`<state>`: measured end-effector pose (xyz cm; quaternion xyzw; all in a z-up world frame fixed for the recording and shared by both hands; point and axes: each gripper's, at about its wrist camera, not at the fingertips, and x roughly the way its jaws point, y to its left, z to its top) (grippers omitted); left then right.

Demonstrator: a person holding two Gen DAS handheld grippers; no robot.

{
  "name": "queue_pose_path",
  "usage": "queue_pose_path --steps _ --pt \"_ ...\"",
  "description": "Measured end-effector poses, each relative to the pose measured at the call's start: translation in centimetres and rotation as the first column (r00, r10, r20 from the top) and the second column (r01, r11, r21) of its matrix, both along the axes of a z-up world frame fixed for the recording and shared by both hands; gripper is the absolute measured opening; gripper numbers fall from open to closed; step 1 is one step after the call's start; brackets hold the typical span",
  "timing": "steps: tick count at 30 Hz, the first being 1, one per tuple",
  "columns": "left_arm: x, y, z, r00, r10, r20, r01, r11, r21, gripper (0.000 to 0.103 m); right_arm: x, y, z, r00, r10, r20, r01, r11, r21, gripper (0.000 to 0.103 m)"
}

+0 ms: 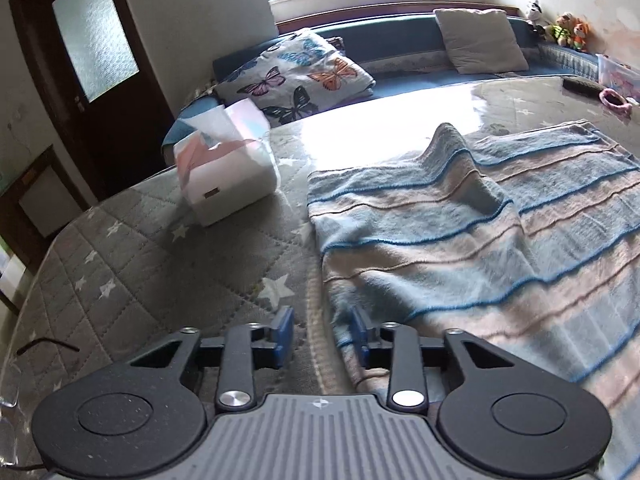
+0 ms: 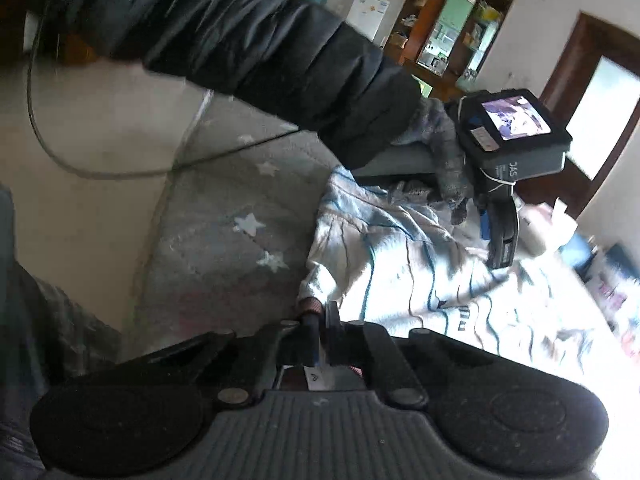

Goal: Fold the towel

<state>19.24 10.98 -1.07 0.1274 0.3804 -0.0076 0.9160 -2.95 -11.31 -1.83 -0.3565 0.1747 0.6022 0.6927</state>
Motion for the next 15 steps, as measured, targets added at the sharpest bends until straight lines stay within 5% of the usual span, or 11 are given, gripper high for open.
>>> queue_pose_path --steps 2,5,11,15 --pt "0.2 -0.2 -0.1 1.000 -0.005 0.001 0.005 1.000 0.001 0.021 0.0 -0.3 0.0 0.999 0.010 -0.037 -0.010 1.000 0.001 0.002" --pt "0.4 0.0 0.0 1.000 0.001 -0.003 -0.001 1.000 -0.014 0.021 -0.7 -0.4 -0.8 1.000 0.026 0.017 -0.025 0.999 -0.020 0.002" --pt "-2.0 2.8 2.1 0.999 0.032 -0.014 -0.033 0.987 -0.156 0.024 -1.0 0.0 -0.8 1.000 0.007 0.018 -0.007 1.000 -0.014 0.005" --pt "-5.5 4.3 3.1 1.000 -0.008 -0.019 0.003 0.972 -0.237 0.048 -0.8 0.0 -0.8 1.000 -0.013 0.018 0.013 1.000 -0.004 0.006"
